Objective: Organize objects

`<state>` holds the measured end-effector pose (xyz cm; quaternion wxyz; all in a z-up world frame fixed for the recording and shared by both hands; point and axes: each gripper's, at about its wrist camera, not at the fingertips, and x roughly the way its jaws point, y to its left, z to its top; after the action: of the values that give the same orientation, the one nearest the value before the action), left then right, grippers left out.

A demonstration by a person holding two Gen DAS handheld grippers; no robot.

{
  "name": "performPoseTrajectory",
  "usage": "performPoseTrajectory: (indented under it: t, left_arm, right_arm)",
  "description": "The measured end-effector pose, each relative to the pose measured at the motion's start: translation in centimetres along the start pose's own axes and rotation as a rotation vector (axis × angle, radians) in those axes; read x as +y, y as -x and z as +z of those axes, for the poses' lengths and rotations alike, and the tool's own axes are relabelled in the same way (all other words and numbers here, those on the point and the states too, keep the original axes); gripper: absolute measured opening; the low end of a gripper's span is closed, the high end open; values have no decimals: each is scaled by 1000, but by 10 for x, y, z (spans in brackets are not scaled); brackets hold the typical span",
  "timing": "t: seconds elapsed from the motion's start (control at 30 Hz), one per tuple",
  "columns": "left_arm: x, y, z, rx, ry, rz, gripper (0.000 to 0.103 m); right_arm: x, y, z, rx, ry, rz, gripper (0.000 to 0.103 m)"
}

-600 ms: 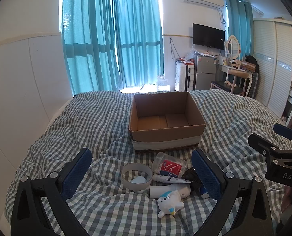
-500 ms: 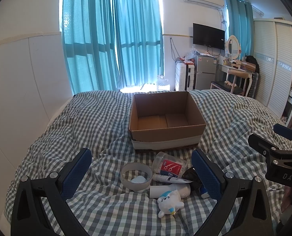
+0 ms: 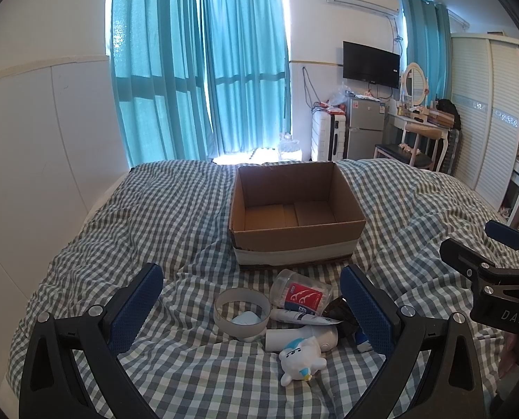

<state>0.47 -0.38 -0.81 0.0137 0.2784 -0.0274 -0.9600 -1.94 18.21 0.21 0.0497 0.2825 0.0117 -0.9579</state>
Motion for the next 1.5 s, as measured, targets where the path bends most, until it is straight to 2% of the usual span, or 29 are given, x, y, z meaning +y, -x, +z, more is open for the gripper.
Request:
performPoseTrajectory:
  t: [0.57,0.73,0.93,1.03,1.17,1.3,1.5]
  left_arm:
    - [-3,2,0,1,12,-10,103]
    - [0,-2,2,20,22,-19,103]
    - [5,-18,1,64,34,-25,103]
    - [9,-35,-3,113,43,-22,103]
    - [15,-59,-15,197,63,-35,103]
    - [14,-80,-33,273,74,-52,103]
    - [-3,-97,-65,349,20,-102,103]
  right_arm:
    - [-1,4,-2,-17,0,6,103]
    - [-6,8,0,-36,-13,3,103]
    - [-5,1,5,-17,3,7,103]
    - [-1,-15,3,27,21,28,103]
    - [6,-45,-10,135,48,66,103]
    - [10,-73,-30,237,73,61,103]
    - [2,-98,-54,328,53,59,97]
